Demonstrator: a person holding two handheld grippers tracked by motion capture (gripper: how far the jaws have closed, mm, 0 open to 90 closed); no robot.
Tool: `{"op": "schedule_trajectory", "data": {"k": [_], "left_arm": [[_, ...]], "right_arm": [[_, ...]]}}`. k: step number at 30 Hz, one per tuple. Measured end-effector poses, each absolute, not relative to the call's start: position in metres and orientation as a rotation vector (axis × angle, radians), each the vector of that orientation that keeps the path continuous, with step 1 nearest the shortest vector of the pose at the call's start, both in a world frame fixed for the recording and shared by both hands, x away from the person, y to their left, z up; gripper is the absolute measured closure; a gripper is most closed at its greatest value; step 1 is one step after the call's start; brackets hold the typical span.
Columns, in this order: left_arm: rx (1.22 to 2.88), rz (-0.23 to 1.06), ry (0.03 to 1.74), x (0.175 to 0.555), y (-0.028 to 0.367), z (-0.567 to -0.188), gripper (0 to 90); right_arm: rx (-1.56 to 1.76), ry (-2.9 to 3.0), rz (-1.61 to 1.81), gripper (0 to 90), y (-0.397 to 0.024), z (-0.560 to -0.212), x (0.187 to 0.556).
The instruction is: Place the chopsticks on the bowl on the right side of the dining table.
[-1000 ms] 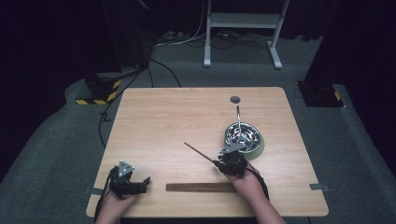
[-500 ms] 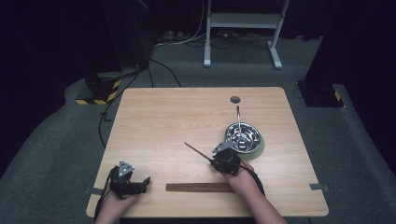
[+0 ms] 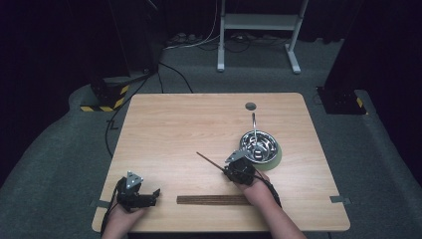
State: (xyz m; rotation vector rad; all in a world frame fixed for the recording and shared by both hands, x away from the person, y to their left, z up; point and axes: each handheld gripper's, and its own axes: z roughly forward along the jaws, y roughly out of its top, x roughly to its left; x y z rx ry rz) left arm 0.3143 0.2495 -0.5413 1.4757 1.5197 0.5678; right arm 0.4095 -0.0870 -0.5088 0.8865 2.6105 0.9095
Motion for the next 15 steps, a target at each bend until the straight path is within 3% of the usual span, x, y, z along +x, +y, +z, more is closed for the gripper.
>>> {"op": "schedule_trajectory", "data": {"k": [15], "left_arm": [[1.485, 0.573, 1.518, 0.3133, 0.2504, -0.541, 3.4]], "right_arm": [[0.817, 2.633, 0.881, 83.9, -0.0827, -0.5076, 0.4106]]}}
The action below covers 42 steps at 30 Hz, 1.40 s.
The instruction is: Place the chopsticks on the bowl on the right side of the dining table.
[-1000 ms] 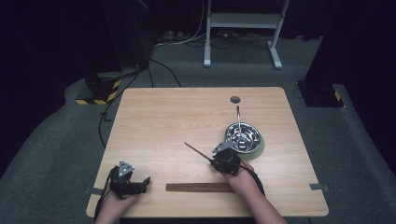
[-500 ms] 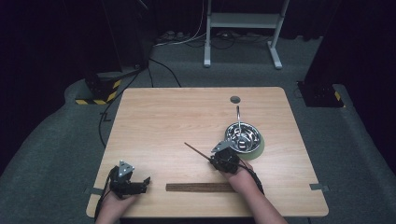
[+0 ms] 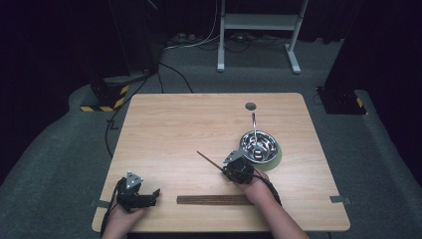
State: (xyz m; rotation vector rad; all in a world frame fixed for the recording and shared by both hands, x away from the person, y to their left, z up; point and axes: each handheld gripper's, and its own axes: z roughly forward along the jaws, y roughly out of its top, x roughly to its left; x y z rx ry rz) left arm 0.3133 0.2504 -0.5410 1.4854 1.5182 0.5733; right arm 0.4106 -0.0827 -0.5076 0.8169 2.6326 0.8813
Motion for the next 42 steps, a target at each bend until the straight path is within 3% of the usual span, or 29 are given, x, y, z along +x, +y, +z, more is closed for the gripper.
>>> {"op": "schedule_trajectory", "data": {"k": [26, 42], "left_arm": [[1.478, 0.573, 1.52, 0.313, 0.25, -0.541, 4.0], [1.474, 0.571, 1.519, 0.313, 0.25, -0.541, 4.0]], "right_arm": [[0.847, 2.481, 0.91, 84.2, -0.126, -0.456, 0.404], [0.972, 2.411, 0.863, 84.1, -0.162, -0.441, 0.435]]}}
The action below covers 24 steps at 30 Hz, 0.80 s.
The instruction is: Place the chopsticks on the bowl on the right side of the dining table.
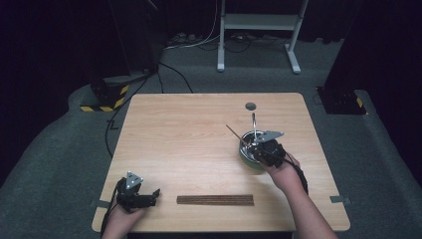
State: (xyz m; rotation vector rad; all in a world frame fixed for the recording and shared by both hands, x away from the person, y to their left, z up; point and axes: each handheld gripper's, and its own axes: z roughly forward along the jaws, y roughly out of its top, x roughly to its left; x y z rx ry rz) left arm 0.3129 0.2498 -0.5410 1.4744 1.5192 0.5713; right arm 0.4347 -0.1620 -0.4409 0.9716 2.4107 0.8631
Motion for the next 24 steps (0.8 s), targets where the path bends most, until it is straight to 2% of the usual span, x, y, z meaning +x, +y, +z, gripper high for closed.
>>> {"op": "schedule_trajectory", "data": {"k": [13, 24], "left_arm": [[1.48, 0.573, 1.519, 0.313, 0.25, -0.541, 4.0], [1.479, 0.572, 1.518, 0.313, 0.25, -0.541, 4.1]], "right_arm": [[1.031, 2.411, 0.781, 84.1, -0.166, -0.449, 0.469], [1.071, 2.397, 0.775, 84.0, -0.168, -0.449, 0.48]]}}
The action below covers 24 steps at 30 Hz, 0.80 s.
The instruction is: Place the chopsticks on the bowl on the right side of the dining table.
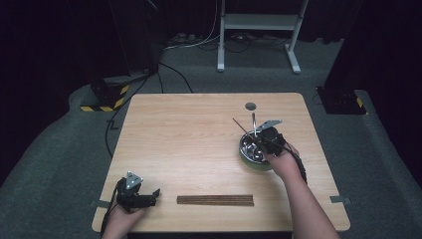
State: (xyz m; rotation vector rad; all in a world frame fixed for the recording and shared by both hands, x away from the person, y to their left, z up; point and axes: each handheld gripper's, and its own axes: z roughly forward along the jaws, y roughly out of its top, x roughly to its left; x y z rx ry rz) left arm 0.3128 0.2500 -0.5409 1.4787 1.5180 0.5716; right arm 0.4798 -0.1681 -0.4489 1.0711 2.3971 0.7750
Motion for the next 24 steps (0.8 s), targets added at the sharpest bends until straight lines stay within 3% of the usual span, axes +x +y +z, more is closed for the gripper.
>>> {"op": "schedule_trajectory", "data": {"k": [20, 24], "left_arm": [[1.478, 0.576, 1.513, 0.3126, 0.2501, -0.5411, 4.4], [1.477, 0.576, 1.513, 0.3126, 0.2501, -0.5411, 4.5]], "right_arm": [[1.081, 2.406, 0.76, 83.3, -0.1628, -0.4558, 0.4829], [1.074, 2.416, 0.75, 77.8, -0.1619, -0.4582, 0.4835]]}}
